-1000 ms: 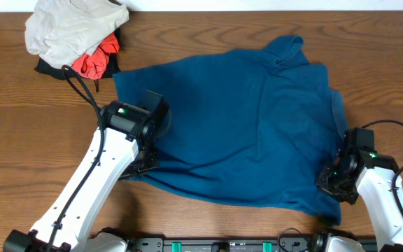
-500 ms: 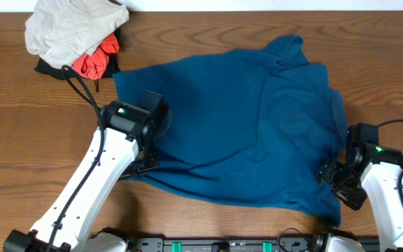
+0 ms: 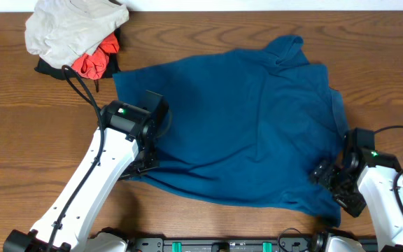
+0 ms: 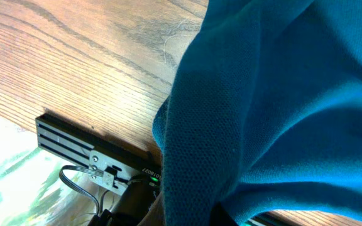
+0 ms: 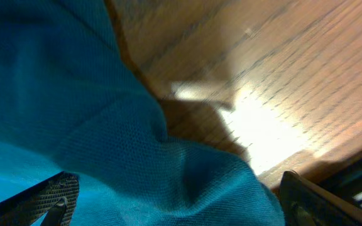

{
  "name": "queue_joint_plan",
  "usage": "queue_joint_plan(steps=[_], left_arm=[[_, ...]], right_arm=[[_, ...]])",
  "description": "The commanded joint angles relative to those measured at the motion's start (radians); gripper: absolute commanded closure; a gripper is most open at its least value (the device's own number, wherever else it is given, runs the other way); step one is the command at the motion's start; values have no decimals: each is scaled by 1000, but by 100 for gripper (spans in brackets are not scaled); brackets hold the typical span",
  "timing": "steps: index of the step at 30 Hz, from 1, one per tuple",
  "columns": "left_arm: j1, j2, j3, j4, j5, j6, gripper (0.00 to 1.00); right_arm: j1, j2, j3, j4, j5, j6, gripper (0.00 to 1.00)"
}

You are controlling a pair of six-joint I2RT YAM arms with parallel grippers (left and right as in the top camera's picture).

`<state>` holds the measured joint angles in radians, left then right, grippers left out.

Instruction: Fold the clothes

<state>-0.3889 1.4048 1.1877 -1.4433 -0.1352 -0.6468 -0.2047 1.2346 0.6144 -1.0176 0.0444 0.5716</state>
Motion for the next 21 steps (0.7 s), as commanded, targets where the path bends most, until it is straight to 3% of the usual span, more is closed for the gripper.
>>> queue_joint_plan(steps=[1, 5, 12, 16, 21], left_arm=[[5, 0, -2, -5, -23, 10, 92], [5, 0, -2, -1, -23, 10, 92], [5, 0, -2, -1, -23, 10, 92], [5, 0, -2, -1, -23, 10, 92], [5, 0, -2, 2, -23, 10, 92]], right_arm=[[-5, -6, -28, 26, -78, -38, 1], [-5, -6, -41, 33, -116, -37, 5], [-5, -6, -41, -49, -235, -18, 27], [-5, -6, -41, -89, -242, 0, 49], [-5, -6, -41, -97, -308, -1, 67]])
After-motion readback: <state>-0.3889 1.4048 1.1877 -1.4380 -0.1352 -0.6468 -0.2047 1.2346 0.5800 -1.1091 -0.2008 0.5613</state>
